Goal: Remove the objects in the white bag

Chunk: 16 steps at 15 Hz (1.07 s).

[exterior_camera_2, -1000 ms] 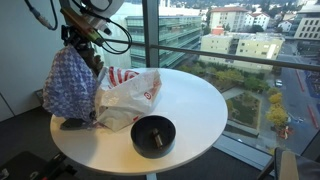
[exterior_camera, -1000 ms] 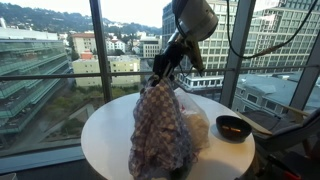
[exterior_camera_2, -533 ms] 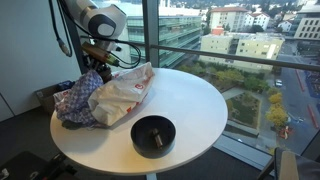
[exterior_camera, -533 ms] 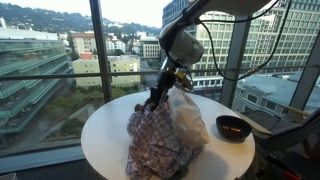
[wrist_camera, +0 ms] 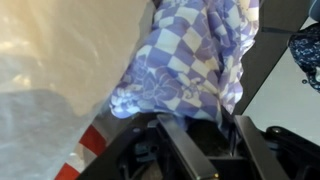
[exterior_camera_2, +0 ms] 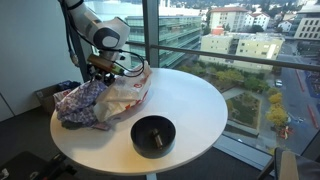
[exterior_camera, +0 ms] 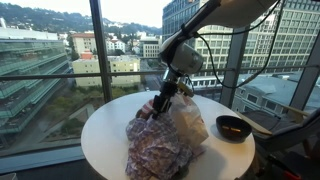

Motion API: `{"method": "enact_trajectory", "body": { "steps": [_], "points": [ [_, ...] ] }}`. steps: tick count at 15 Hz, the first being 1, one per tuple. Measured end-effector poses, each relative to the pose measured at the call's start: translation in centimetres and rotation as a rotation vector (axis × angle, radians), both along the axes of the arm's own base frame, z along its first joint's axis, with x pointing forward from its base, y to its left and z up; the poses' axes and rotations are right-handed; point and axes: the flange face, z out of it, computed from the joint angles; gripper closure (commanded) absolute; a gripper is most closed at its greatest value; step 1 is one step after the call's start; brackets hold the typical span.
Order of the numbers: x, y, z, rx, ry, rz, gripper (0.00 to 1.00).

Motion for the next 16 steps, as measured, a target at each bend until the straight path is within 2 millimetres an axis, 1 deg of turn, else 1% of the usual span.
{"method": "enact_trajectory", "body": {
  "steps": [2, 3, 5, 6, 8, 10, 12, 14, 16],
  "points": [
    [-0.1, -0.1, 1.6, 0.011, -0.019, 0.003, 0.05],
    [-0.3, -0.2, 2.7, 0.011, -0.036, 0.005, 0.01],
    [-1.0, -0.6, 5.0, -0.016, -0.079, 0.018, 0.00],
    [-1.5, -1.1, 5.8, -0.044, -0.098, 0.022, 0.00],
    [-2.9, -2.6, 6.3, -0.123, -0.122, 0.025, 0.00],
    [-4.6, -4.5, 5.3, -0.223, -0.157, 0.047, 0.00],
    [-6.6, -6.1, 3.6, -0.318, -0.200, 0.075, 0.00],
    [-8.5, -7.1, 1.7, -0.389, -0.272, 0.107, 0.00],
    [-10.2, -7.5, 0.1, -0.438, -0.357, 0.149, 0.00]
  ]
}}
